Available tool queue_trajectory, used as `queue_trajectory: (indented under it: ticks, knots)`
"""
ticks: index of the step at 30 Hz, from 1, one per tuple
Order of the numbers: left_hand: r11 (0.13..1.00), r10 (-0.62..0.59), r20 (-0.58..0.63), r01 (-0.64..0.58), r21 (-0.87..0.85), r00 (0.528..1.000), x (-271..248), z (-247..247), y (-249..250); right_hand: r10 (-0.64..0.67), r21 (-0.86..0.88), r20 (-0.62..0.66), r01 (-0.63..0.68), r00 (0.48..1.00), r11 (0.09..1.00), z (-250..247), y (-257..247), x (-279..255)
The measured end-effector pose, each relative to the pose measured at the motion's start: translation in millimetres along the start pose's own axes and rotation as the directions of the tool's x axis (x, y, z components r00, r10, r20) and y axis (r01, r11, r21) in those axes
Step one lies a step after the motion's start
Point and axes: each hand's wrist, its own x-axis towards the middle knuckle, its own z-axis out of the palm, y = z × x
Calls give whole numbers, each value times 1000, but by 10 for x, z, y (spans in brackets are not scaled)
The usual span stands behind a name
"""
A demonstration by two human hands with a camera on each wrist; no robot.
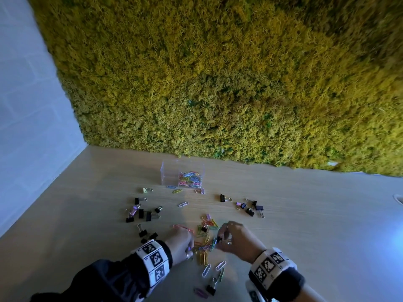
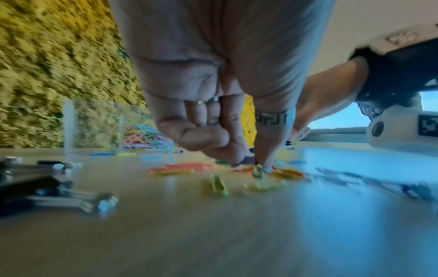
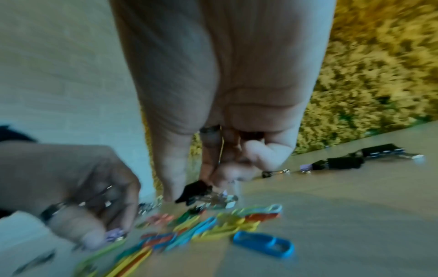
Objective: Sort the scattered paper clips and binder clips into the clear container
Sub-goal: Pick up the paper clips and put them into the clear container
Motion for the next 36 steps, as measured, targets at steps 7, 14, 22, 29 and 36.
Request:
queue_trajectory:
  ticks: [7, 14, 22, 29, 36]
  knots:
    - [976, -149, -227, 107, -188, 962, -90, -397, -502, 223, -41, -149, -232, 963, 972, -374, 390, 63]
    - [973, -228, 33, 229, -41, 973, -426, -187, -485, 236, -168, 183, -206, 954, 964, -137, 291, -155]
    - [986, -95, 25, 98, -137, 995, -259, -4, -274, 163, -41, 196, -158, 967, 987, 221, -43, -234]
    - [978, -171, -44, 175, 110, 984, 4, -139, -199, 51, -109, 266, -22, 963, 994, 280, -289, -329]
    - [998, 21, 140, -14, -55, 990, -98, -96, -243, 10, -16, 365, -4, 931, 1000, 171, -106, -322]
